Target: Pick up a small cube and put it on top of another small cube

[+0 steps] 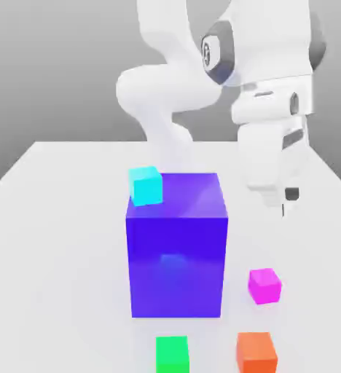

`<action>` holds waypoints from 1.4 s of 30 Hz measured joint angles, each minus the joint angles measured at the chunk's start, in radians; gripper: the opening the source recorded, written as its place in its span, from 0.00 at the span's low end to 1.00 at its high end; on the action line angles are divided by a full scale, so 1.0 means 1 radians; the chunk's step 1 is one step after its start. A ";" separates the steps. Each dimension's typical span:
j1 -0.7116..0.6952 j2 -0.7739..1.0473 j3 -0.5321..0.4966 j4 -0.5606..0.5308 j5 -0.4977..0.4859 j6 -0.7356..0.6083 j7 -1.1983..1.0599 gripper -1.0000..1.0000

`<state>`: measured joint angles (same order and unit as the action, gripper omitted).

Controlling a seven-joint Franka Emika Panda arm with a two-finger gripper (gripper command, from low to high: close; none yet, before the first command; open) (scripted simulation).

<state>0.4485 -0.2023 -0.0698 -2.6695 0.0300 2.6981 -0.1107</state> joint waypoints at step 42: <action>-0.227 0.286 -0.139 0.249 -0.056 -0.037 -0.039 0.00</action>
<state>0.2213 0.0833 -0.2086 -2.4209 -0.0260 2.6608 -0.1496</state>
